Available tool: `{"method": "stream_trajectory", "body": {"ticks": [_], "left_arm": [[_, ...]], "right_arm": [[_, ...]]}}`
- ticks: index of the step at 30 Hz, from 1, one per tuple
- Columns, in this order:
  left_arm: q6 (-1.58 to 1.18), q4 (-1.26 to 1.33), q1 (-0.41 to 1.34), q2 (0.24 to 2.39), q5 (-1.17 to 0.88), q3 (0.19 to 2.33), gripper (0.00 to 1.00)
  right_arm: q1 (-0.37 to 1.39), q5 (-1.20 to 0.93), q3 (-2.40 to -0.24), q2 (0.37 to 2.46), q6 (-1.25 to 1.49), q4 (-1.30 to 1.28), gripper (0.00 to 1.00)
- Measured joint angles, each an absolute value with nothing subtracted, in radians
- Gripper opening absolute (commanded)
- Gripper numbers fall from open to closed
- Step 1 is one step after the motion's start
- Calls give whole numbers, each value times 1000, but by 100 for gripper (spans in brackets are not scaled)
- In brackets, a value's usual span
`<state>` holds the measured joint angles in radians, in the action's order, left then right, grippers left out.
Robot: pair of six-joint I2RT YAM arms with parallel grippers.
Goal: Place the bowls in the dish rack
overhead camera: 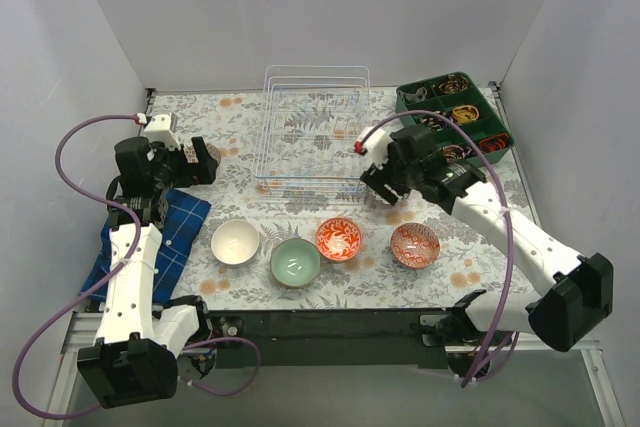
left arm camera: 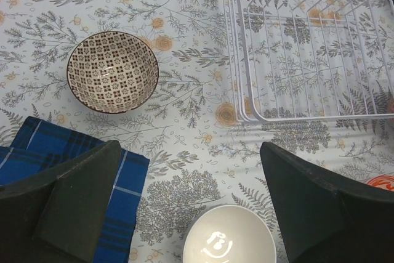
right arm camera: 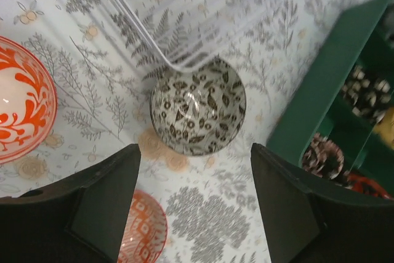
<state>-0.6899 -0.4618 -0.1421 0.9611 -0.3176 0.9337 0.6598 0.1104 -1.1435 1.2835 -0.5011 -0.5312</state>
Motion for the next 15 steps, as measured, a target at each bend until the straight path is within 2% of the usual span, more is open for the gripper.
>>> {"method": "stream_trajectory", "body": {"ticks": [3,9,15], "left_arm": [[-694,-463,-136,962,-315,934,98],[-691,-462,-121,989,-294,934,98],[-689,-463,-107,1018,-226,934,98]], "right_arm": [[581,76,-1063,1211,-389,-592,74],[578,-26,-951,1146,-225,-699,71],[559,-113,-926,1126,-30,-751,67]]}}
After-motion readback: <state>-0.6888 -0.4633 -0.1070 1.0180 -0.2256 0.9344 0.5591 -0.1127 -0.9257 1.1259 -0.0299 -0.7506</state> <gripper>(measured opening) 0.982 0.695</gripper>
